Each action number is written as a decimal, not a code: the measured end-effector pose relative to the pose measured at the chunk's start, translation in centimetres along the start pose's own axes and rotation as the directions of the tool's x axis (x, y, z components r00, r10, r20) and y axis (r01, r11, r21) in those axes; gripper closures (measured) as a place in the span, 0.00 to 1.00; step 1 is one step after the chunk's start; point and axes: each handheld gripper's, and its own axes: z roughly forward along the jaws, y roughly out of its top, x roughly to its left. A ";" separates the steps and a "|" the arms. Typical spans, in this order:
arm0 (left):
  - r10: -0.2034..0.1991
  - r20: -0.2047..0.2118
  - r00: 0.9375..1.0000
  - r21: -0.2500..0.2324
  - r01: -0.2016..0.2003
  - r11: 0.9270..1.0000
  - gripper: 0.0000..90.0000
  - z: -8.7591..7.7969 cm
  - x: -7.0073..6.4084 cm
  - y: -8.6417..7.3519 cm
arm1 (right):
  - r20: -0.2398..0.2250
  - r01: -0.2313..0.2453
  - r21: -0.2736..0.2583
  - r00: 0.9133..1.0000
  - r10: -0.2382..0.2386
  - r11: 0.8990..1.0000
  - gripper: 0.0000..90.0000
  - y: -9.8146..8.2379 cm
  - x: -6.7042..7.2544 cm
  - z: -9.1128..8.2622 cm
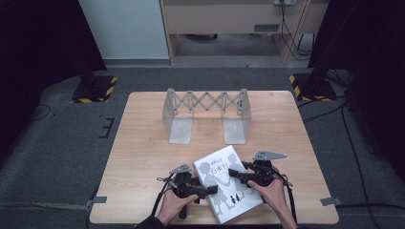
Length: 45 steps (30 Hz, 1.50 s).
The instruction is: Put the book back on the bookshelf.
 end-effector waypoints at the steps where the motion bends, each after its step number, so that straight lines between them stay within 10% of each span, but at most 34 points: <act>1: 0.001 0.000 1.000 0.001 -0.001 1.000 0.08 0.0 0.0 0.0 | 0.002 -0.002 0.001 1.000 0.002 1.000 0.45 0.0 0.0 0.0; 21: -0.015 -0.009 1.000 -0.017 0.014 1.000 0.09 0.2 -0.2 -0.1 | 0.042 -0.002 0.064 0.999 -0.001 0.998 0.44 -0.8 -0.9 -0.4; 45: -0.028 -0.017 0.999 -0.021 0.028 0.999 0.15 0.0 0.0 0.0 | -0.083 -0.142 0.096 0.985 0.150 0.985 0.25 -1.7 -1.8 1.0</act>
